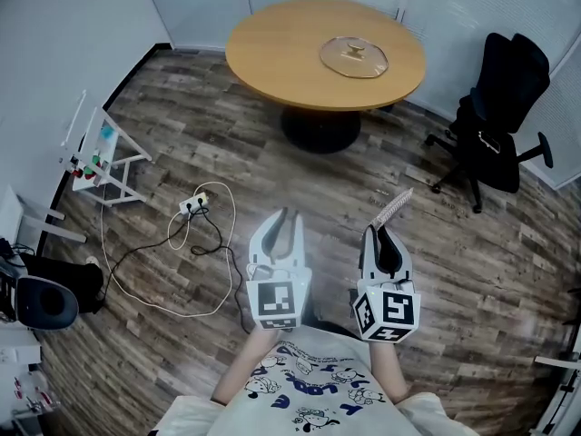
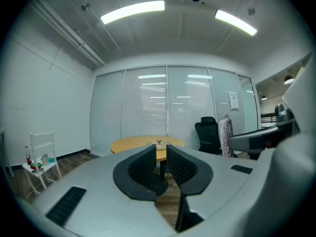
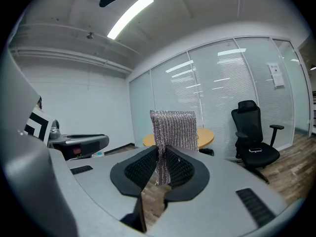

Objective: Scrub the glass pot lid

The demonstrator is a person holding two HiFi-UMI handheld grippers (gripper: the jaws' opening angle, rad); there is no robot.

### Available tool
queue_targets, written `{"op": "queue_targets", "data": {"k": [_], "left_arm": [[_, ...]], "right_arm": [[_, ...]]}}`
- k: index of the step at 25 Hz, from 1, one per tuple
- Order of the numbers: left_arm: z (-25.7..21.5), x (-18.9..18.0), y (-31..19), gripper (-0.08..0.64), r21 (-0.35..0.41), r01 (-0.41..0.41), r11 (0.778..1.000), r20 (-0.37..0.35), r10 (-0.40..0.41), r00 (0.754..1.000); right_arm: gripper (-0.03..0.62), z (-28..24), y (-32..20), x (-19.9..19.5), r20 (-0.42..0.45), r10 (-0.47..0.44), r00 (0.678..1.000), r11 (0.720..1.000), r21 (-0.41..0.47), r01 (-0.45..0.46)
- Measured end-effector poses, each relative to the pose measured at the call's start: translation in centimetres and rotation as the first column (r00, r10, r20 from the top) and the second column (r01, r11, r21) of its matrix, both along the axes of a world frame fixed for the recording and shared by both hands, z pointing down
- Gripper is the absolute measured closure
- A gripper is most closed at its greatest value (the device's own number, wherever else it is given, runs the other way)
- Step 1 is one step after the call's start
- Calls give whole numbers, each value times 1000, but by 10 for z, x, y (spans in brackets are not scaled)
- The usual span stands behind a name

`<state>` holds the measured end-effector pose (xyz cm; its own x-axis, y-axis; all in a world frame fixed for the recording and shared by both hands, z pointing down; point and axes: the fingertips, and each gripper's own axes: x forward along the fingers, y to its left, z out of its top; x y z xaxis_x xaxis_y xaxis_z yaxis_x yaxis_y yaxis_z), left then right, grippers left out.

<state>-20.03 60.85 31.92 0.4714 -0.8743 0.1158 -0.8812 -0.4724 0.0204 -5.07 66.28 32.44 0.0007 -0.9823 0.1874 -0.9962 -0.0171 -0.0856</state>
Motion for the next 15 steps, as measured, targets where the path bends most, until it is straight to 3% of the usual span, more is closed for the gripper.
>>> {"op": "queue_targets", "data": {"k": [15], "left_arm": [[-2, 30, -108, 489, 1, -39, 999, -15, 39, 999]], "right_arm": [[523, -3, -101, 20, -18, 23, 1000, 1000, -3, -23]]}}
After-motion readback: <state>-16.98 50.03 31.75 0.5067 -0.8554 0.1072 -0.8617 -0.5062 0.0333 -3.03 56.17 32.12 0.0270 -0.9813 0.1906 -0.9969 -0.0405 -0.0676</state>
